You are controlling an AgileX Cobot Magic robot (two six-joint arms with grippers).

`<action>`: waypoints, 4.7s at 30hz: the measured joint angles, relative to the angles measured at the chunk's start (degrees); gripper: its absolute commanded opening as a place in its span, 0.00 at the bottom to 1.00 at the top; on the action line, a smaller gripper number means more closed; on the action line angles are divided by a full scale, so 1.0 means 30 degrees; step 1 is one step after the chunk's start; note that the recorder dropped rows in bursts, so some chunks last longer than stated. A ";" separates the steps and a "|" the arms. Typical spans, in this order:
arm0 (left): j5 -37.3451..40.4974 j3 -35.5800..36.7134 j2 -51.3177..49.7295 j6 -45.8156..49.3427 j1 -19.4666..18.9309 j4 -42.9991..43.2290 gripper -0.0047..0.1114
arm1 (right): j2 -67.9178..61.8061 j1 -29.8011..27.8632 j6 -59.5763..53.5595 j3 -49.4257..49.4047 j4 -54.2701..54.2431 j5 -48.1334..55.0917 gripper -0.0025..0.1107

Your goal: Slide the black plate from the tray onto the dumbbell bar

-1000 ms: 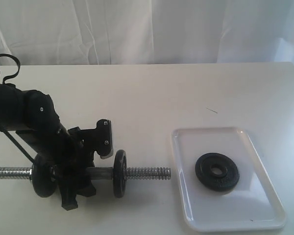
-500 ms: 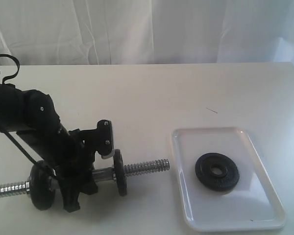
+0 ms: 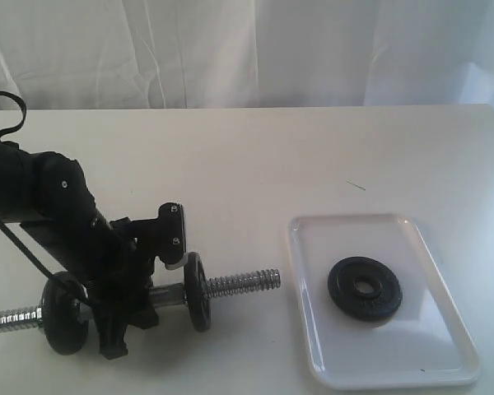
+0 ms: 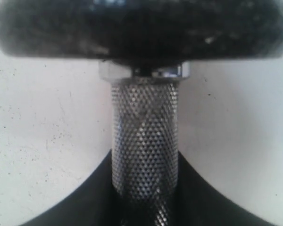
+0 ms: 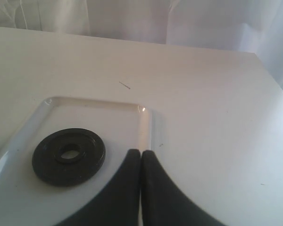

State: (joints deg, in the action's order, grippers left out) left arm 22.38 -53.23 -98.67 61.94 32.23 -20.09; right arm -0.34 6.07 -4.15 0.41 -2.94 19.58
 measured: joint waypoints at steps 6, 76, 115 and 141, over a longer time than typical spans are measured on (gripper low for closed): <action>0.0248 0.0070 0.0568 0.0000 0.0000 0.0123 0.04 | 0.0000 0.0000 0.0000 0.0000 0.0000 0.0000 0.02; 0.0768 0.0070 0.1476 -0.0040 0.0000 -0.0119 0.04 | -2.4755 0.2987 -0.3565 2.1885 -0.3404 1.1038 0.02; 0.0728 0.0070 0.1476 -0.0040 0.0000 -0.0119 0.04 | -3.2777 0.5256 -0.3643 2.2061 -0.0193 1.0328 0.95; 0.0728 0.0070 0.1476 -0.0040 0.0000 -0.0157 0.04 | -3.6640 0.5256 -0.2988 2.1466 0.0808 0.9844 0.95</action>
State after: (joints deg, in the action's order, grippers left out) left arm 24.57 -53.02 -94.25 61.82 32.23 -20.56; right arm -110.26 21.84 -13.11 64.81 -0.52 49.11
